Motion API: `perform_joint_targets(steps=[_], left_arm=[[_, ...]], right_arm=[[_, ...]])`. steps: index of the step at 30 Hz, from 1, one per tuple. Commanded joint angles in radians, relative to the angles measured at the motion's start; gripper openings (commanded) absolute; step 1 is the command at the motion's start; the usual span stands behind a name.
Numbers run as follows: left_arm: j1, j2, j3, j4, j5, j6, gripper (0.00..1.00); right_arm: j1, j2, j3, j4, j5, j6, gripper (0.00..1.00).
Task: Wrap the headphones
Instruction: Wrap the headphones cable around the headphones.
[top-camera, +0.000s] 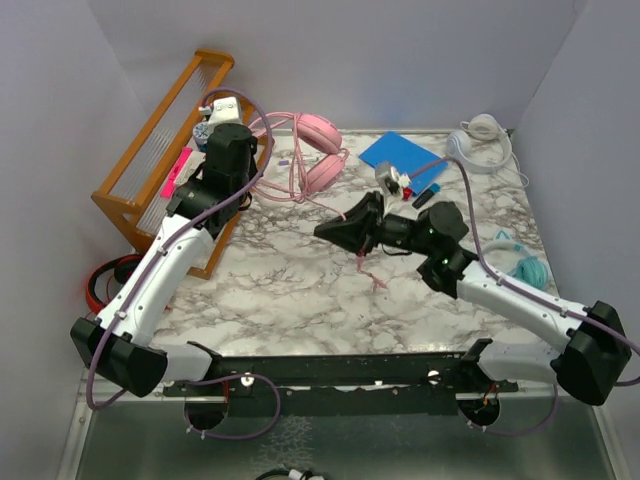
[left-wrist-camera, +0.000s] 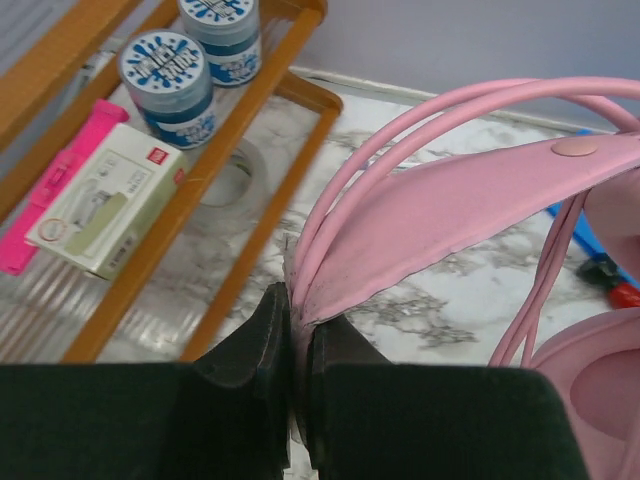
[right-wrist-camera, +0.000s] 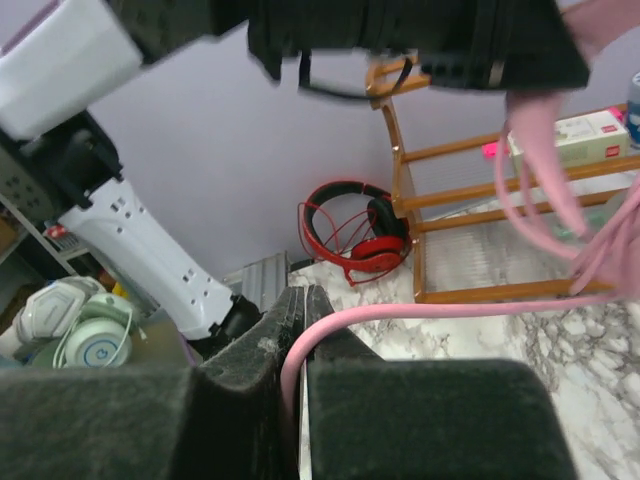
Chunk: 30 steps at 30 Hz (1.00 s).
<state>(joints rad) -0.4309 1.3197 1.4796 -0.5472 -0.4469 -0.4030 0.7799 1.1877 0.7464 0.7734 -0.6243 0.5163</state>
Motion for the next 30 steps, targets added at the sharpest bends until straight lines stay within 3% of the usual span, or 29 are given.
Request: perform_joint_targets(steps=[1, 6, 15, 22, 30], left_arm=[[-0.04, -0.088, -0.06, 0.282, -0.289, 0.291, 0.0], [-0.06, -0.115, -0.141, 0.317, -0.289, 0.54, 0.0], [-0.078, -0.208, -0.276, 0.317, -0.155, 0.76, 0.0], [-0.104, -0.223, -0.297, 0.257, -0.084, 0.821, 0.0], [-0.139, -0.22, -0.314, 0.18, 0.055, 0.748, 0.0]], right_arm=[[0.007, 0.038, 0.282, -0.506, 0.049, -0.216, 0.05], [0.005, 0.095, 0.456, -0.785, 0.236, -0.446, 0.04], [0.005, 0.214, 0.694, -1.144, 0.488, -0.731, 0.01], [0.005, 0.263, 0.764, -1.17, 0.704, -0.802, 0.01], [0.003, 0.296, 0.76, -1.051, 0.791, -0.815, 0.05]])
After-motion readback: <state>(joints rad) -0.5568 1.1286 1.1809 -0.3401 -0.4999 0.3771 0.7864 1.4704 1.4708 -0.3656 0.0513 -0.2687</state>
